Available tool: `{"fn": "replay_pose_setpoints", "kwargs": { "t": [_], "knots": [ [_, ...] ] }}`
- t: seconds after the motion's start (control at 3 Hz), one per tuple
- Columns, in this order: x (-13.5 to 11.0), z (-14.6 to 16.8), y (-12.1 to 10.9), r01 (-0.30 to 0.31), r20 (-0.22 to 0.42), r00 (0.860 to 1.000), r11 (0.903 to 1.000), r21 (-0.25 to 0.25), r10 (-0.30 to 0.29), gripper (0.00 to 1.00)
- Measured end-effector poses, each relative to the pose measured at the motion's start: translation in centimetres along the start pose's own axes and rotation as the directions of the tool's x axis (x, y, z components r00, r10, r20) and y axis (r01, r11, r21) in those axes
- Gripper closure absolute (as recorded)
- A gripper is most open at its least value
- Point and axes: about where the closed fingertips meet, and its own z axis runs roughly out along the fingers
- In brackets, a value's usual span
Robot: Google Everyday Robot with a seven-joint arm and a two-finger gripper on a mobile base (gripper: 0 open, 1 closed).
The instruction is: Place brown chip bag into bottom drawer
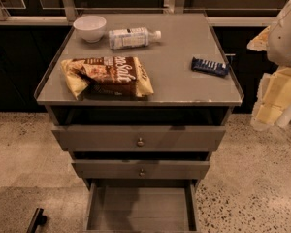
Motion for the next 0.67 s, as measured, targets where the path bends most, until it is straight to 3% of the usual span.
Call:
{"fn": "replay_pose_setpoints", "kwargs": {
  "t": [0.67],
  "knots": [
    [-0.41, 0.14, -0.26, 0.009, 0.022, 1.000, 0.9999, 0.008, -0.009, 0.00]
  ]
}}
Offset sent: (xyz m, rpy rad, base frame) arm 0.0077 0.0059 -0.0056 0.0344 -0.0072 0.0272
